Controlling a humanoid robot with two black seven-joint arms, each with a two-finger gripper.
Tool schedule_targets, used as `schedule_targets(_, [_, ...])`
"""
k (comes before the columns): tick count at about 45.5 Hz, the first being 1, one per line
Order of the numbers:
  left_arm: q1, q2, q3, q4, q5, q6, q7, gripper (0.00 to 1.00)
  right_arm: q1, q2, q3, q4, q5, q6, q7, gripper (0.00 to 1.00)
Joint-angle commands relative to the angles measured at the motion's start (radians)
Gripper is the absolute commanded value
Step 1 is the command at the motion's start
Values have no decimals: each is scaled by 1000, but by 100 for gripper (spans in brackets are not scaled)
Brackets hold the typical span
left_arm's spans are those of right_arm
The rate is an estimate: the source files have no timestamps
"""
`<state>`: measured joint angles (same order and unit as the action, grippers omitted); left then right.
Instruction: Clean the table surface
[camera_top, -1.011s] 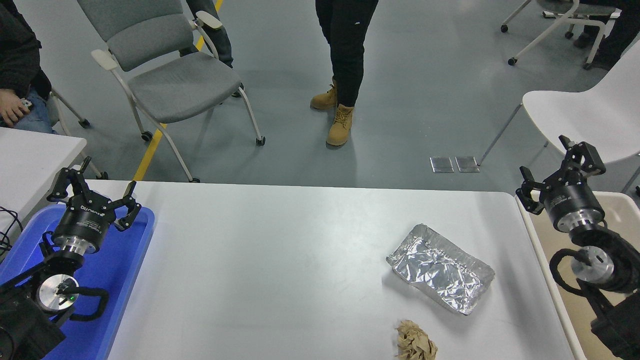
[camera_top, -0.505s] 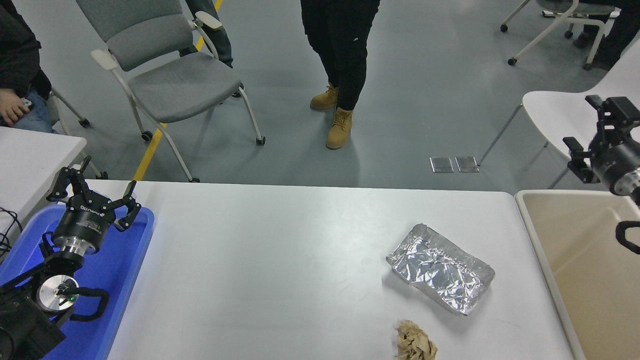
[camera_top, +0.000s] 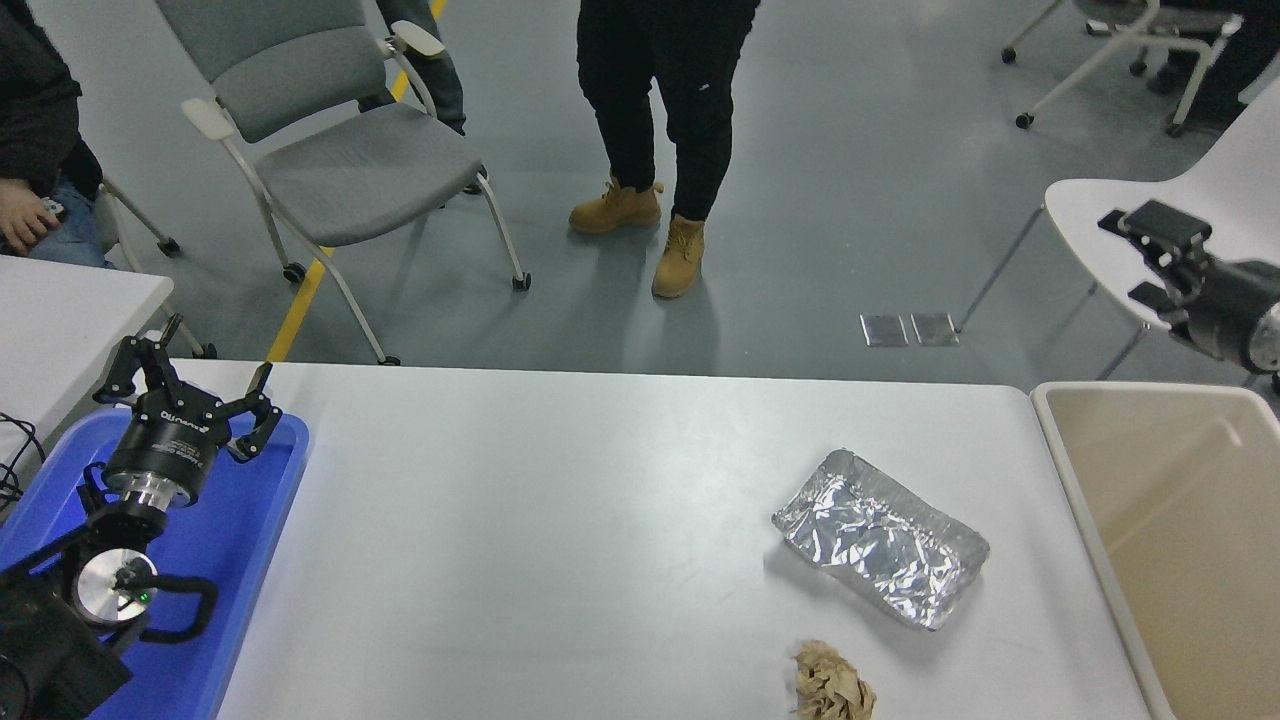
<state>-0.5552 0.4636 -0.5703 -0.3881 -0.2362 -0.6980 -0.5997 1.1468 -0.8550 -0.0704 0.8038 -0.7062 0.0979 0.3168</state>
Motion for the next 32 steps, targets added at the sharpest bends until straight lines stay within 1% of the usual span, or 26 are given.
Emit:
schedule_targets(1, [0,0,0,0,0,0,0,100,113,-3,-149,17,-300,6,108,98])
schedule_targets(6, [0,0,1,0,0,0,0,100,137,11,-150,63,-400,6,163,98])
schedule_targets(15, [0,0,0,0,0,0,0,100,139,28,-170,104,-552,5,237,98])
schedule_targets(20, [0,1,1,0,0,0,0,100,128,83,-198,103,-607,5,240,98])
schedule_targets(28, [0,0,1,0,0,0,0,100,128,163,-308,98,-676,5,240,98])
schedule_targets(32, [0,0,1,0,0,0,0,100,128,227,-359,89,-681,-3,237,98])
